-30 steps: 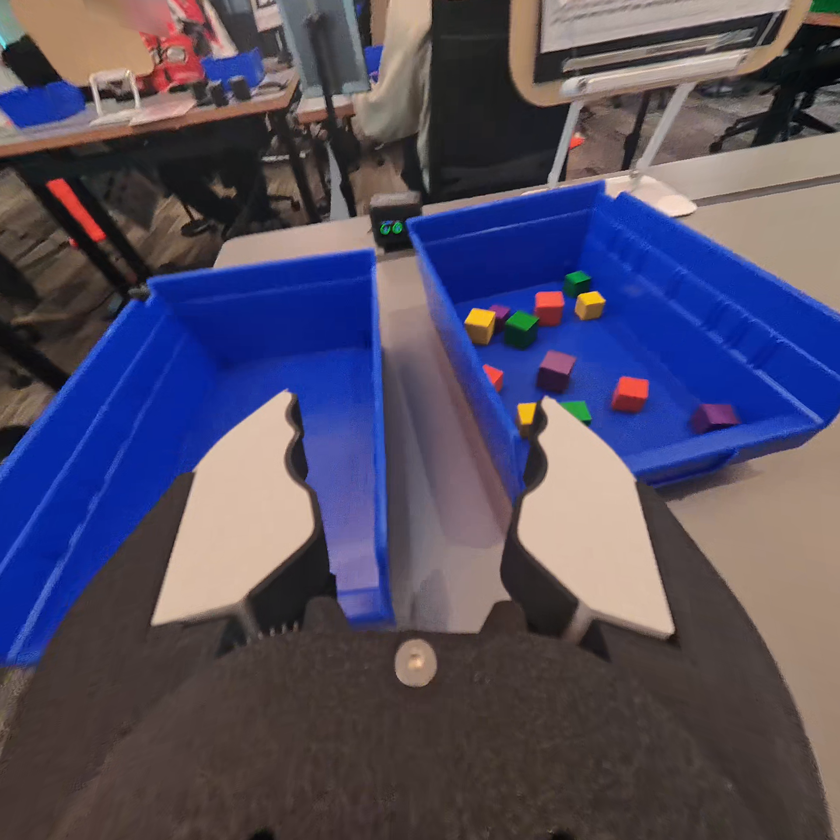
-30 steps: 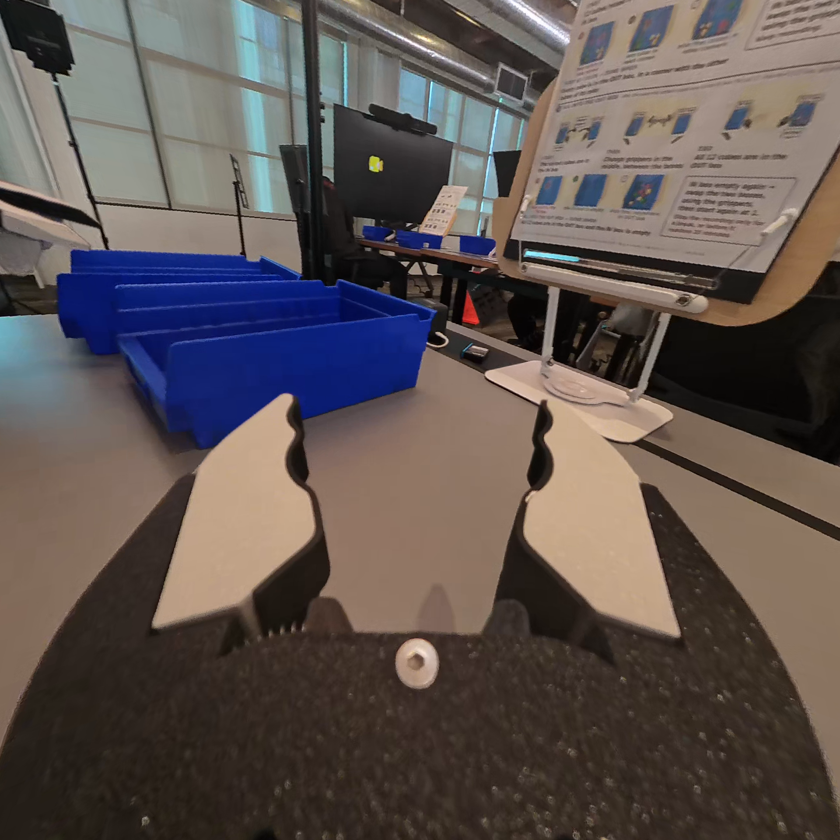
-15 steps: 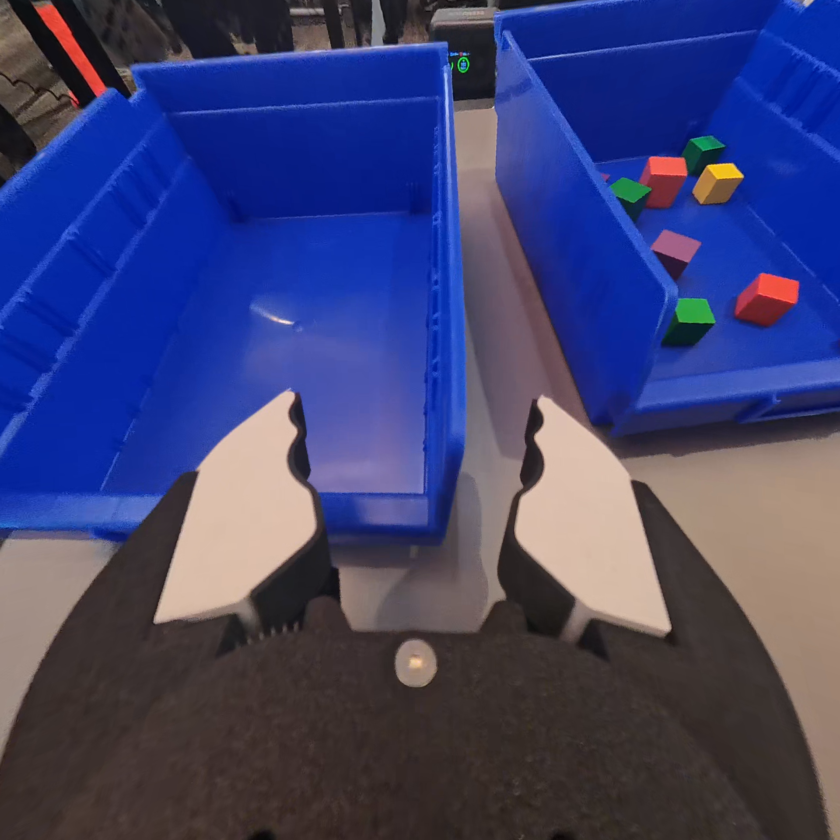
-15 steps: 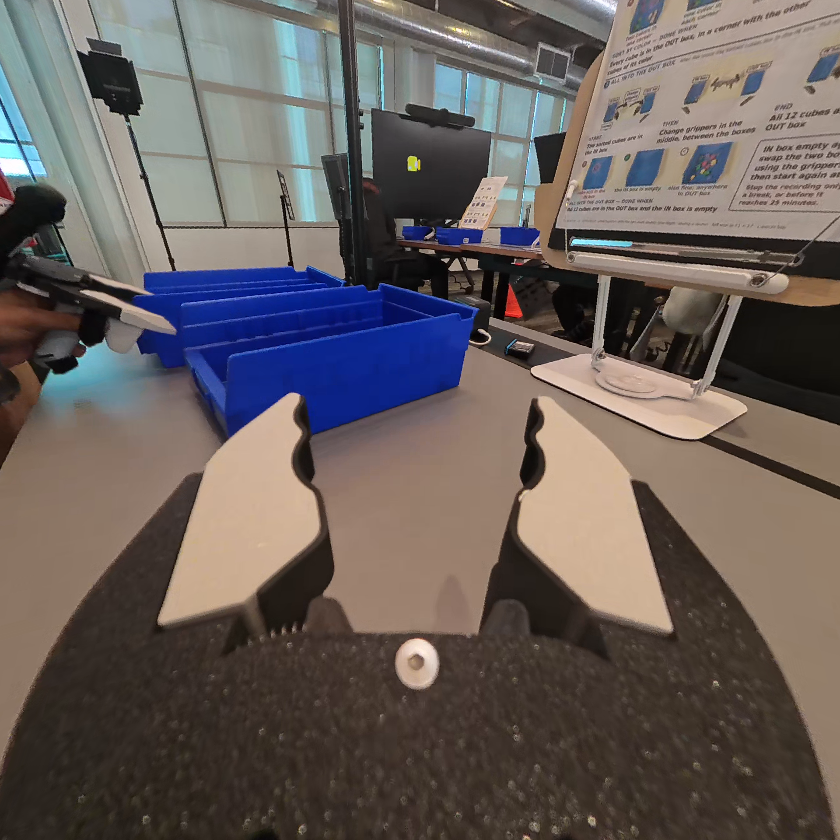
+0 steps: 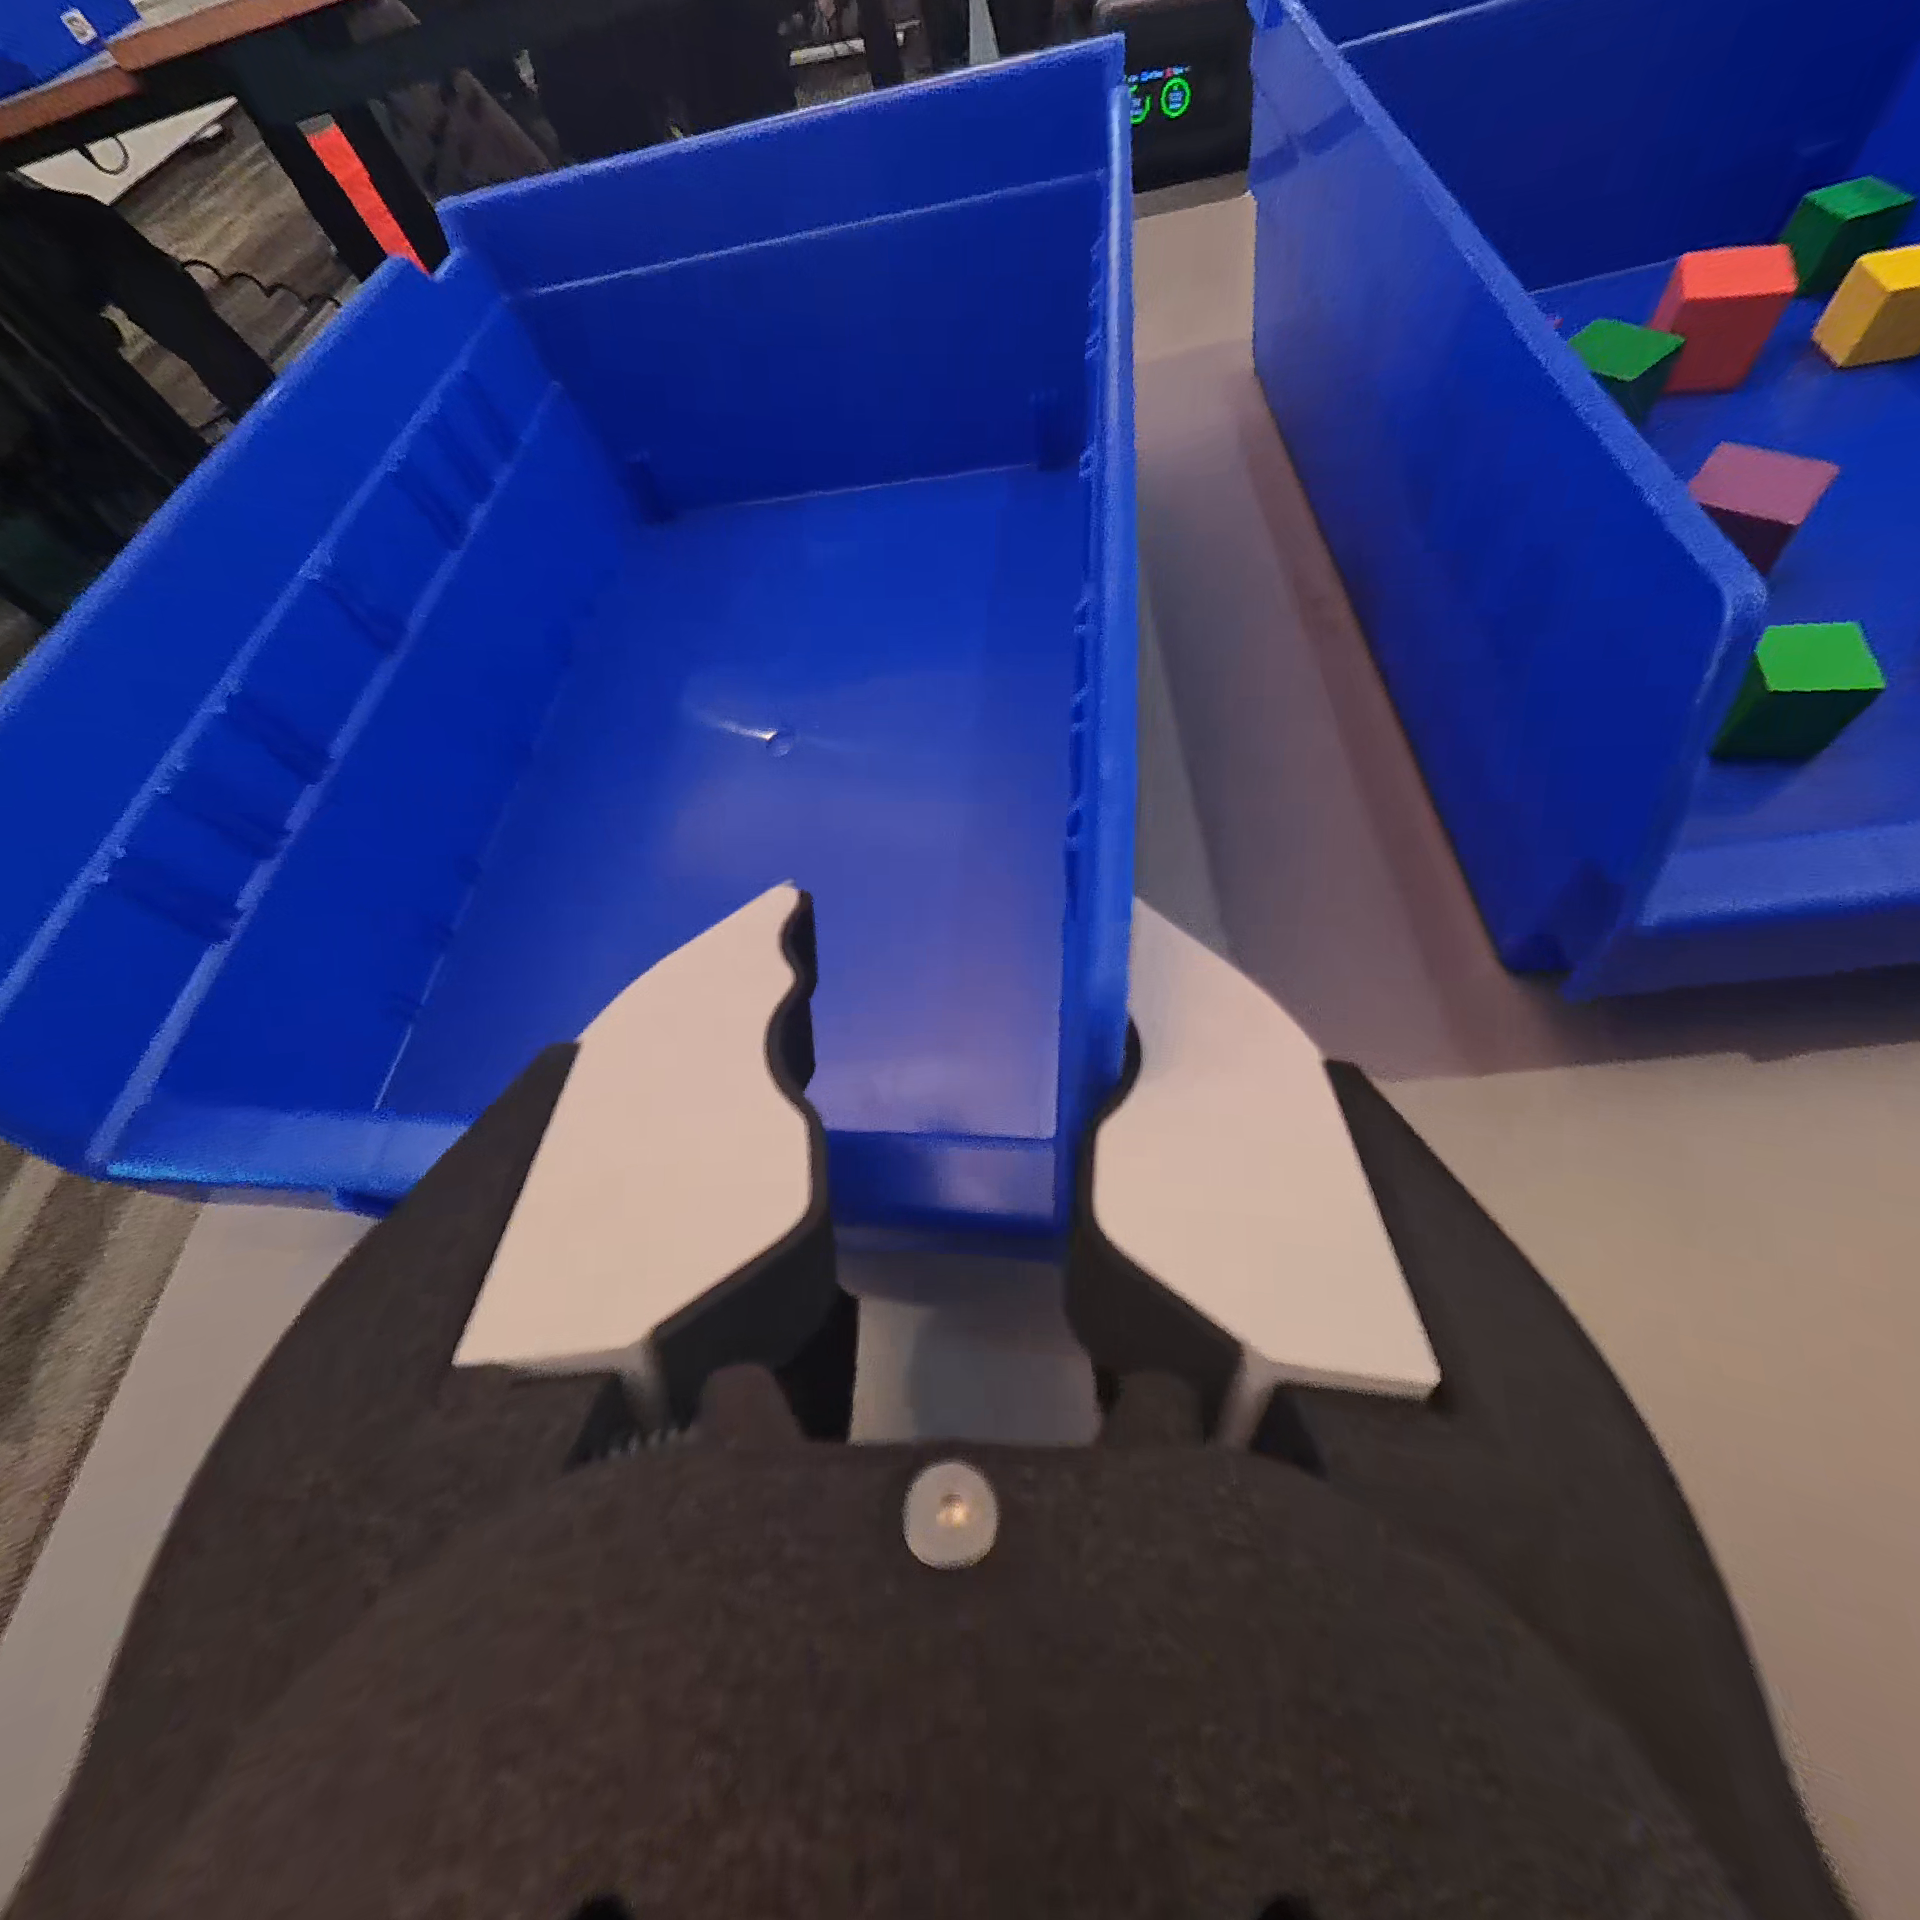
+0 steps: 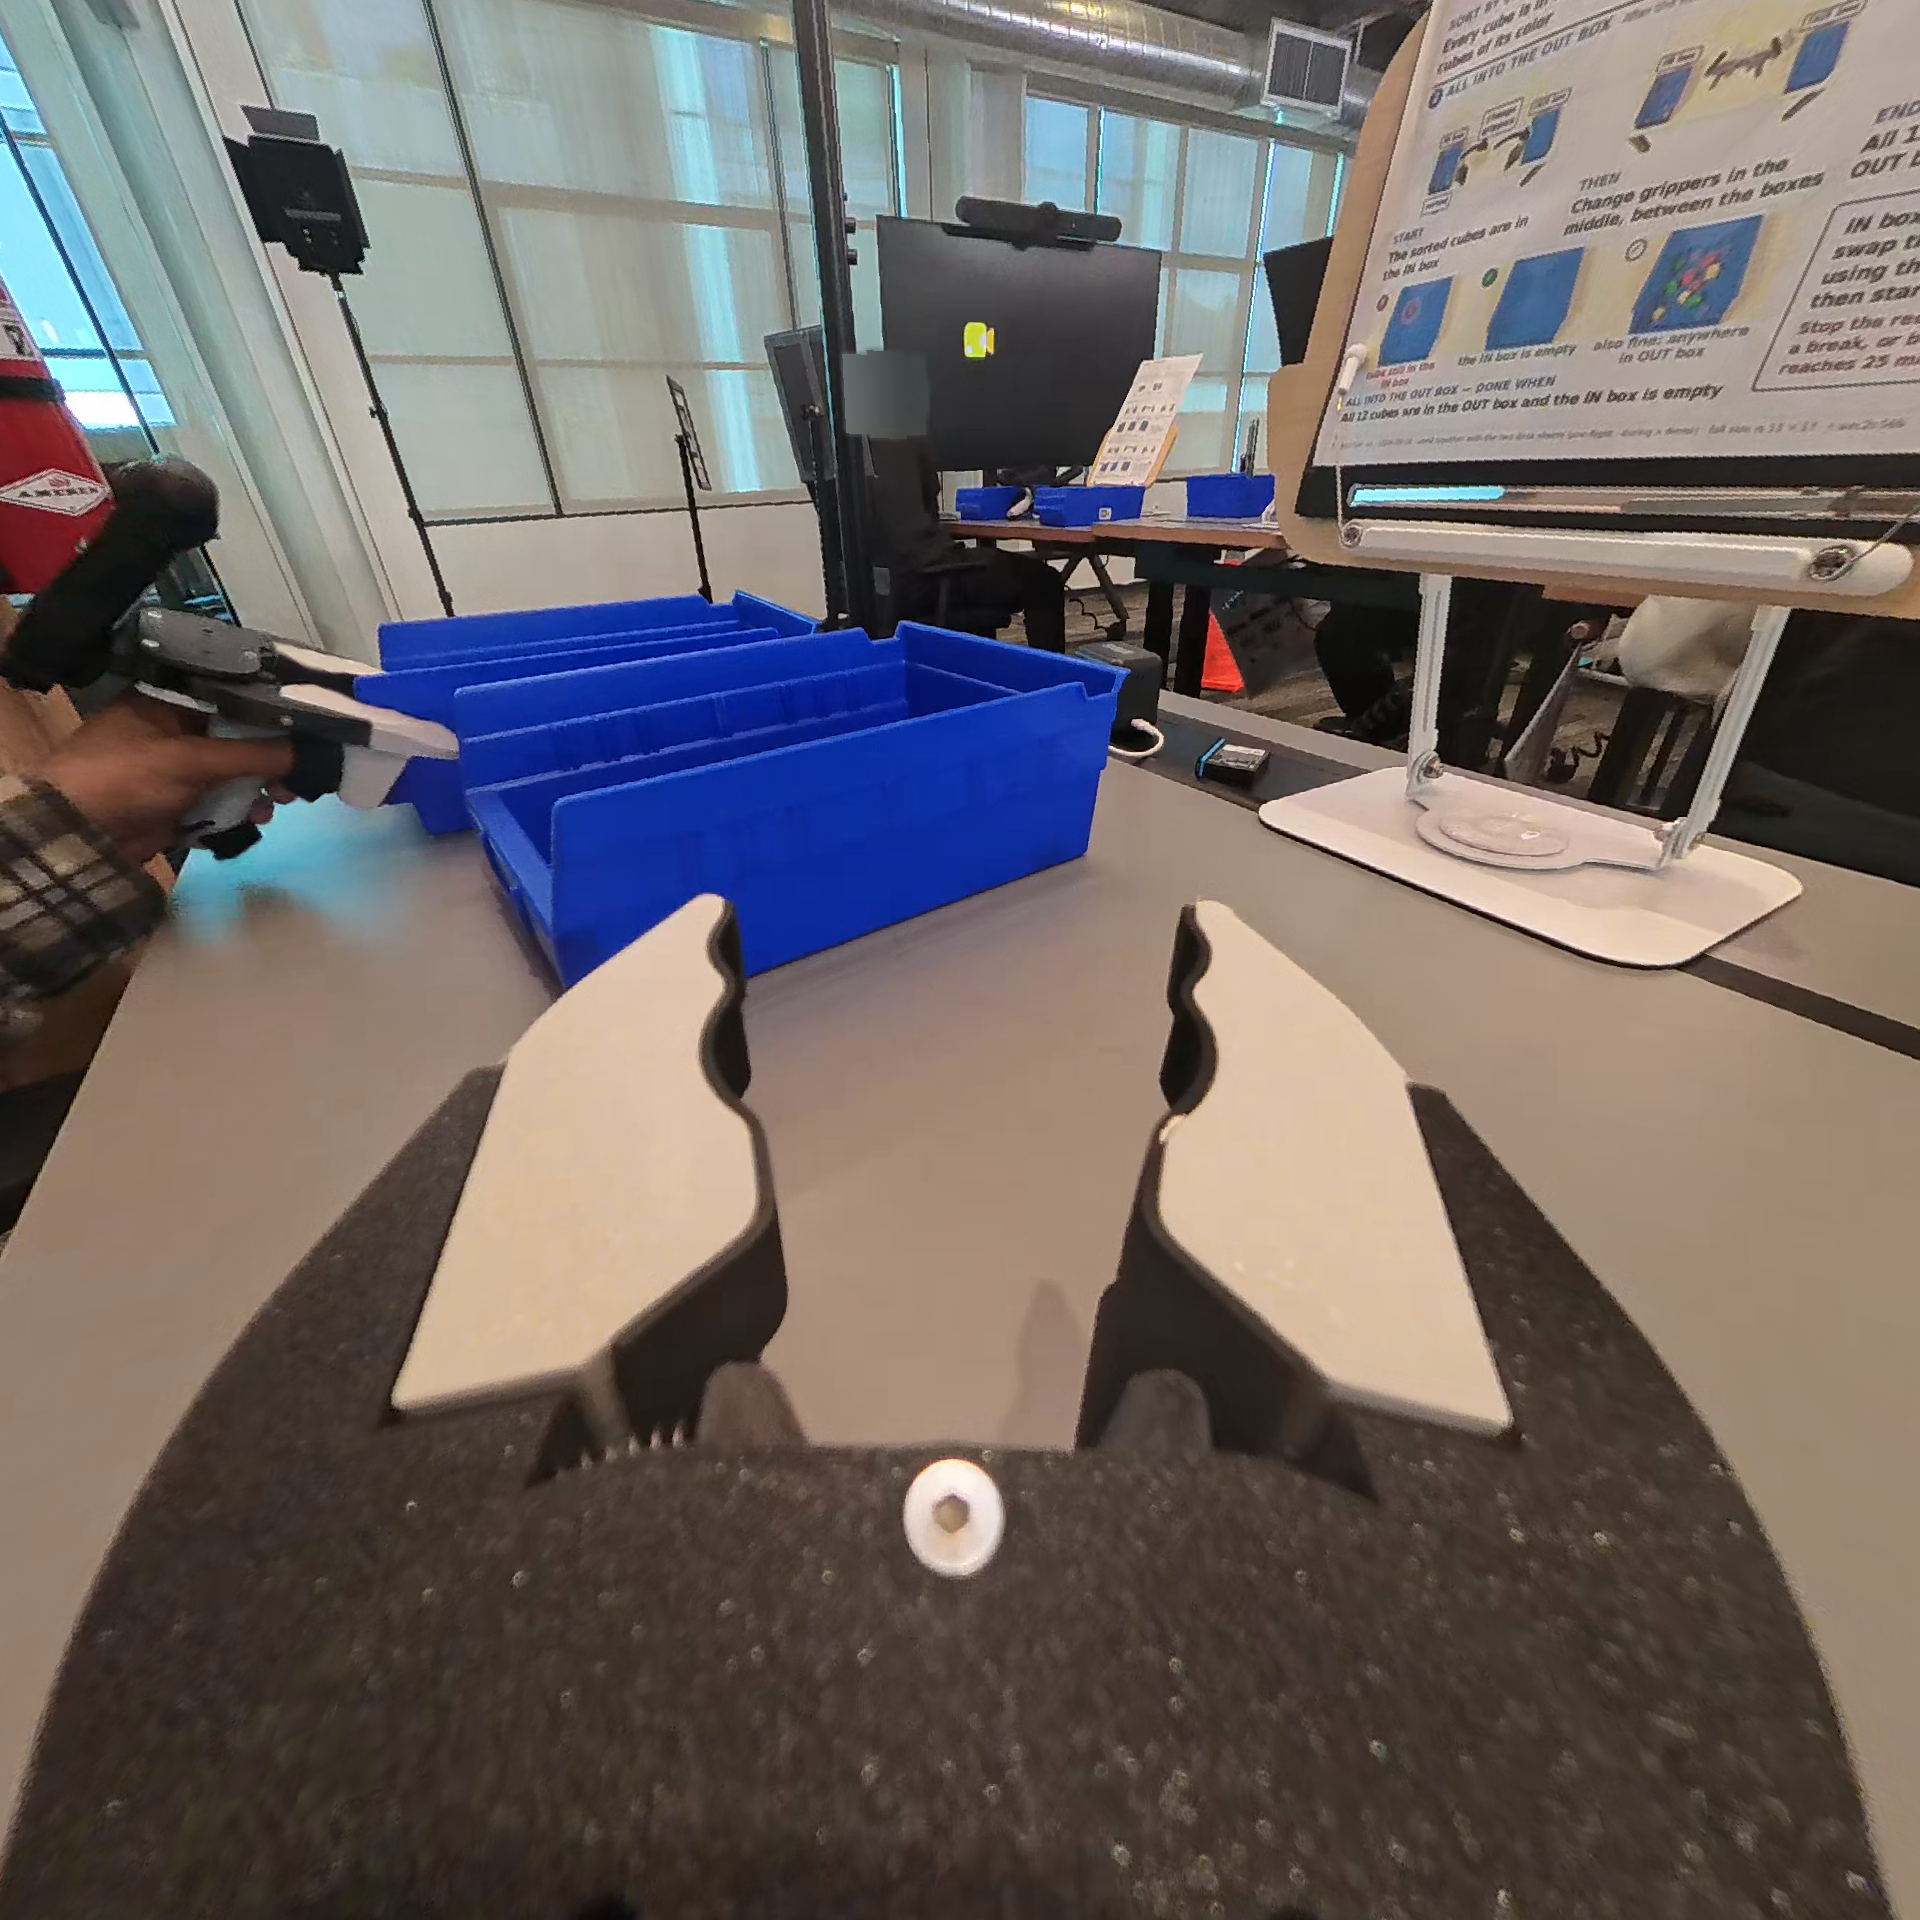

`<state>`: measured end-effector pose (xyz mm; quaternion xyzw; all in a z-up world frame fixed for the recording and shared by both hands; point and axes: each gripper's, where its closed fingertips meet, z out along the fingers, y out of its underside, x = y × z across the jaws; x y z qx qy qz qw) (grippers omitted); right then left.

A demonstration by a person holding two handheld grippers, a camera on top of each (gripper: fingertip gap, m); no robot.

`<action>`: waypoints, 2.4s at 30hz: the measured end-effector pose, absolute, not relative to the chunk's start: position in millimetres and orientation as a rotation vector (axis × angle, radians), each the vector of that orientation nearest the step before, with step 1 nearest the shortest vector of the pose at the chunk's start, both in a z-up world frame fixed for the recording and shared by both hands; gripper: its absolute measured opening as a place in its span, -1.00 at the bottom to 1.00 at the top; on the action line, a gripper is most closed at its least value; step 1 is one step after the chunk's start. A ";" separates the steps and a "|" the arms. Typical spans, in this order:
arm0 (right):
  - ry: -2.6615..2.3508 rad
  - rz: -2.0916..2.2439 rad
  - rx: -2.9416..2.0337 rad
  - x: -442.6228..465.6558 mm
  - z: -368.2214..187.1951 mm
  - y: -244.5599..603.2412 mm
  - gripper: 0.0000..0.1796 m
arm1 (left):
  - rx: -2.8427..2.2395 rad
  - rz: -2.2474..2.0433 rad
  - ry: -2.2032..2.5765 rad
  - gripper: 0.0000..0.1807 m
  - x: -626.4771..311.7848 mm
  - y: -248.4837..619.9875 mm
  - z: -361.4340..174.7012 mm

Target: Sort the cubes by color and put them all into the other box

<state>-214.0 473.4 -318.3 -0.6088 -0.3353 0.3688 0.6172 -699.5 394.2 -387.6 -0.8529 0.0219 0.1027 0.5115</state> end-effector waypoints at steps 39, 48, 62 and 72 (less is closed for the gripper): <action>-0.690 0.995 -1.391 -204.2 -312.8 470.9 -0.30 | -1.930 0.283 0.242 -0.94 -684.2 421.7 -242.1; -0.648 1.003 -1.366 -179.9 -292.2 454.5 -0.31 | -1.806 0.137 0.680 -0.94 -556.7 436.4 -177.0; -0.630 0.576 -1.517 -29.9 -224.7 366.4 -0.28 | -1.517 -0.406 1.561 -0.93 -265.7 415.0 -249.6; -0.874 0.452 -1.782 -19.5 -247.5 359.8 -0.18 | -1.415 -0.572 1.795 -0.92 -205.0 392.4 -334.6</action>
